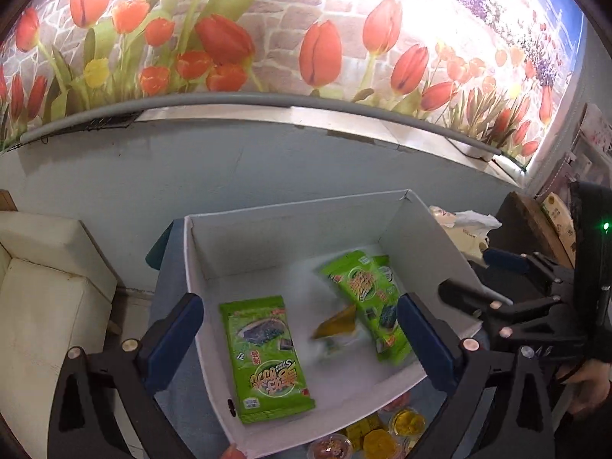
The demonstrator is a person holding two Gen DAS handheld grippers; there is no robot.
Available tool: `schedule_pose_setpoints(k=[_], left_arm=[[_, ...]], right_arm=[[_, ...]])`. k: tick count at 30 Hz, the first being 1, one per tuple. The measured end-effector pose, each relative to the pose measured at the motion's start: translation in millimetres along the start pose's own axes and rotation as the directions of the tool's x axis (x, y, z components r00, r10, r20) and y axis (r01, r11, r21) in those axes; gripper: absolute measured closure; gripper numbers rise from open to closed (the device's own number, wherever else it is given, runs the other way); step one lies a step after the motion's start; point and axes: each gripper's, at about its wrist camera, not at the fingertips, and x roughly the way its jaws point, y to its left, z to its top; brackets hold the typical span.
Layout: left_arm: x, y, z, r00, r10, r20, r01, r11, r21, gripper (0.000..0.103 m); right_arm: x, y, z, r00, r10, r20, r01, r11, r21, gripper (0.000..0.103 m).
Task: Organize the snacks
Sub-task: 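Carry both packets into the white box and open both tools, then grasp the long white-green packet with the left tool while the right tool grasps a yellow jelly cup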
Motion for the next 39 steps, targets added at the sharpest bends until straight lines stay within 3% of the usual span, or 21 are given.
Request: schedule_pose_setpoints(k=[4,10,15,20,24,32,36,39], left_arm=[[-8,-1,-9,0.999,0.041,0.011,-0.041,0.998,0.037,0.0],[-27,-4,-31,0.997,0.054,0.048,-0.057,0.996,0.062,0.0],[-54,-7,-73,0.991,0.064,0.116,-0.071,0.996,0.06,0.0],[-74,-15,-124,0.999,0.004,0.053,-0.007,0.997,0.071,0.0],[-87,-24,-172,1.0,-0.011,0.023,0.01,0.998,0.066,0.0],[-87,-33,-243,0.998,-0.042,-0.057,0.039,0.998,-0.039,0.0],[-83,-43,-263,0.996,-0.033,-0.08,0.029,0.998,-0.055,0.0],[-79,-48,-268,0.996,-0.027,-0.09,0.022,0.998,-0.064,0.0]], right_arm=[[-12,-9,-6,0.999,-0.003,0.04,0.002,1.0,0.017,0.0],[-48,3,-39,0.989,-0.003,0.147,0.016,0.996,-0.086,0.0],[-68,11,-88,0.994,0.012,0.113,0.0,0.994,-0.112,0.0],[-77,18,-149,0.992,0.016,0.124,0.0,0.992,-0.128,0.0],[-63,23,-185,0.997,0.053,0.062,-0.043,0.987,-0.155,0.0],[-21,28,-203,0.998,0.063,-0.018,-0.066,0.979,-0.191,0.001],[-3,27,-200,0.997,0.041,-0.059,-0.052,0.978,-0.204,0.027],[8,23,-199,0.992,0.082,-0.099,-0.099,0.978,-0.185,0.04]])
